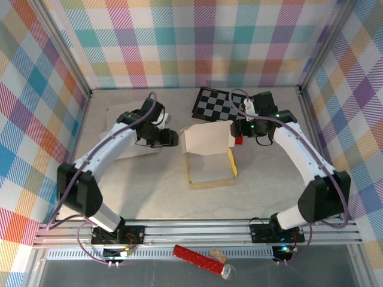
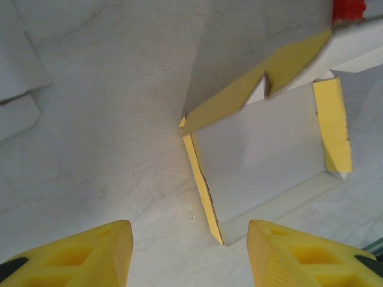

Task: Fold the paper box

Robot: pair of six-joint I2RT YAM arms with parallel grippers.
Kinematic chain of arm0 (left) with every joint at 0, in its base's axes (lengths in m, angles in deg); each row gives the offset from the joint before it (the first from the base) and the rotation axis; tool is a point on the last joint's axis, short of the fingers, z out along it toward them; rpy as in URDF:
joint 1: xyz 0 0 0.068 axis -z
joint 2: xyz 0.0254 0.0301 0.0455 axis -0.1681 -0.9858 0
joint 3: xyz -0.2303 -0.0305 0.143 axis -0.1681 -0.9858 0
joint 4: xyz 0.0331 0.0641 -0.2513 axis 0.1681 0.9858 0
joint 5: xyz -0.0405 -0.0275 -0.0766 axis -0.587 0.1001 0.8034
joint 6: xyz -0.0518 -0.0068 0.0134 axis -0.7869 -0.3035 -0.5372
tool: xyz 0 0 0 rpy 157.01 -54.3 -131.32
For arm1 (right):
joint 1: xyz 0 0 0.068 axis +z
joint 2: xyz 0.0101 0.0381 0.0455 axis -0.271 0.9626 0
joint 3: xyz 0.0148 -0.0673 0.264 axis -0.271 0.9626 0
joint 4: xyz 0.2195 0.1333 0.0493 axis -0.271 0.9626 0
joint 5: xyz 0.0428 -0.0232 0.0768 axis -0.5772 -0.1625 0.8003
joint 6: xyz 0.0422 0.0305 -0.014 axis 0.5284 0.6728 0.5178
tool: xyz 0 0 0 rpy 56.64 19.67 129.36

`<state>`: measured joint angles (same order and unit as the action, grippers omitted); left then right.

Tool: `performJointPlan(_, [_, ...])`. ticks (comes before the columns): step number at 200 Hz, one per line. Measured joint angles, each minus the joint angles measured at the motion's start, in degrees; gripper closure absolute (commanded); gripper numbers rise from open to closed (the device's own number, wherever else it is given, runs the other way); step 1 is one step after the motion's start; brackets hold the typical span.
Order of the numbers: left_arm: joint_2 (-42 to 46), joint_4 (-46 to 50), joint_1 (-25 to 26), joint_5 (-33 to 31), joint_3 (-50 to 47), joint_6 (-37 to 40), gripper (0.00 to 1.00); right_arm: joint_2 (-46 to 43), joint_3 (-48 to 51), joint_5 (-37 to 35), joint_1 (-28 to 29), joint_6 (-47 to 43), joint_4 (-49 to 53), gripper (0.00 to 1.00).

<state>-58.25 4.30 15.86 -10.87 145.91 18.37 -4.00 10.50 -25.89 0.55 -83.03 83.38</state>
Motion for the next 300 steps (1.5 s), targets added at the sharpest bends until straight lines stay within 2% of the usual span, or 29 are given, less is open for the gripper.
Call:
performJointPlan(44, [-9.2,-1.14,1.53,0.33,6.1,4.96,0.42,7.8,-0.87,4.79,-1.92,-11.13,-0.72,0.35])
performJointPlan(88, [-13.57,-1.62,1.77,-0.81,8.22,6.97,0.43,14.19,-6.6,7.67,-2.08,-15.82,-0.24,0.49])
performJointPlan(136, [-14.97,-3.69,1.86,-0.79,9.31,7.17,0.49,14.8,-7.65,9.86,-2.08,-16.7,0.35,0.62])
performJointPlan(237, [-17.81,-5.9,3.61,-0.66,10.88,6.99,0.78,14.8,-7.65,8.81,-1.92,-17.03,0.61,0.81])
performJointPlan(300, [-17.84,-5.86,5.14,-3.28,11.02,7.13,0.76,14.8,-7.65,5.81,-0.33,-17.03,0.59,0.94])
